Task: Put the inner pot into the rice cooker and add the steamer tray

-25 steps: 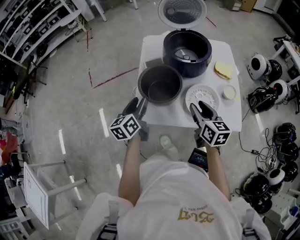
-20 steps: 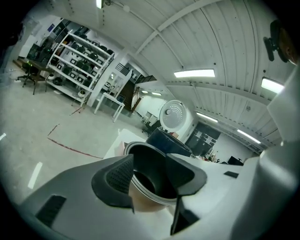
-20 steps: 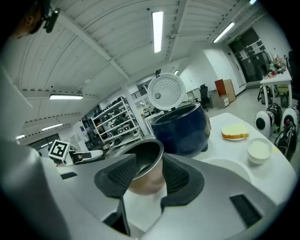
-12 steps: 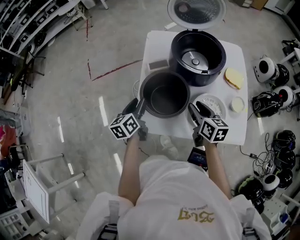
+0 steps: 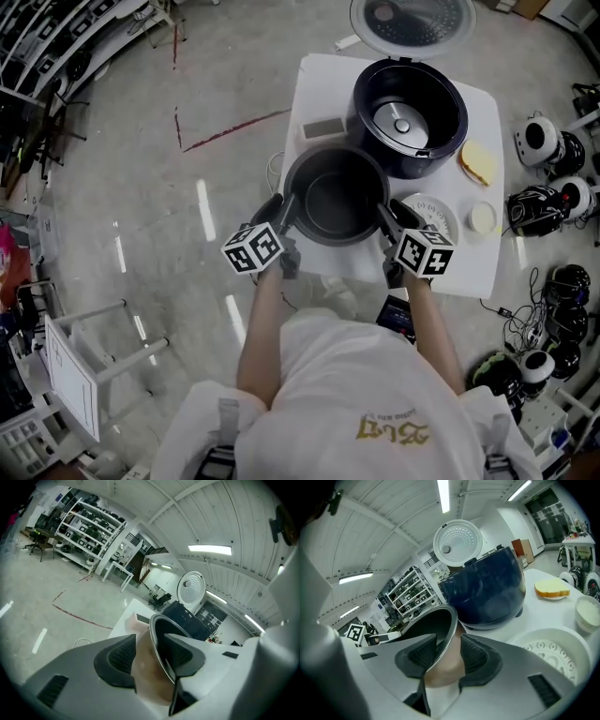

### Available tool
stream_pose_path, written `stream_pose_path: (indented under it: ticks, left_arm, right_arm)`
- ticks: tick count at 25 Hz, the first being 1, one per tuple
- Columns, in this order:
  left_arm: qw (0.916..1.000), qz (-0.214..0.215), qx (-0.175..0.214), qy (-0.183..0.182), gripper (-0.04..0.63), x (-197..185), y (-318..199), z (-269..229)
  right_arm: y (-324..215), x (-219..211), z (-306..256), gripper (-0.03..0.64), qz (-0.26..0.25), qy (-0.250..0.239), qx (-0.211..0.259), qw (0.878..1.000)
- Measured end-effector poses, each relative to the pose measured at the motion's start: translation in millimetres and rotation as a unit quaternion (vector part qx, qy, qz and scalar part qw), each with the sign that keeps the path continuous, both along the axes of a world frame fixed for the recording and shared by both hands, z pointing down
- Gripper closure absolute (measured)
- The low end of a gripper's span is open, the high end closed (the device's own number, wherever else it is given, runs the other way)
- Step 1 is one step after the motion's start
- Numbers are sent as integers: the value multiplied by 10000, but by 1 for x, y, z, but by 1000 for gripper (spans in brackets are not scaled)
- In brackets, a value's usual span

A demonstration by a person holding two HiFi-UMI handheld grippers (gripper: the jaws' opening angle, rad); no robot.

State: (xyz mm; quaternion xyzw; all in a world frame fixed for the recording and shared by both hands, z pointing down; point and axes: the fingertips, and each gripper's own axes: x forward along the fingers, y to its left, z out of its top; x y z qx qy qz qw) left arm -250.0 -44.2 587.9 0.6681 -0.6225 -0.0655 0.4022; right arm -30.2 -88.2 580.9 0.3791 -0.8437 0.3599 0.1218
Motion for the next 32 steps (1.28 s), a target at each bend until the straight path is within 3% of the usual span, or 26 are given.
stream_pose_path:
  ticks: [4, 7, 16, 23, 32]
  left_arm:
    - [9998, 126, 48, 124, 424, 4, -3, 0]
    - [9994, 257, 105, 204, 499, 13, -6, -3]
    - [9986, 474, 3, 218, 509, 10, -6, -5]
    - [9985, 250, 137, 470, 520, 6, 1, -11]
    - [9942, -184, 672, 824, 532, -26, 8, -50]
  right_arm:
    - [-3, -4, 1, 483, -92, -55, 7, 9999]
    - [-4, -3, 2, 488, -138, 54, 18, 9999]
    - [-2, -6, 3, 505, -6, 5, -288, 9996]
    - [3, -6, -14, 534, -75, -406, -412, 9983]
    - [3, -33, -48, 549, -212, -888, -376, 9951]
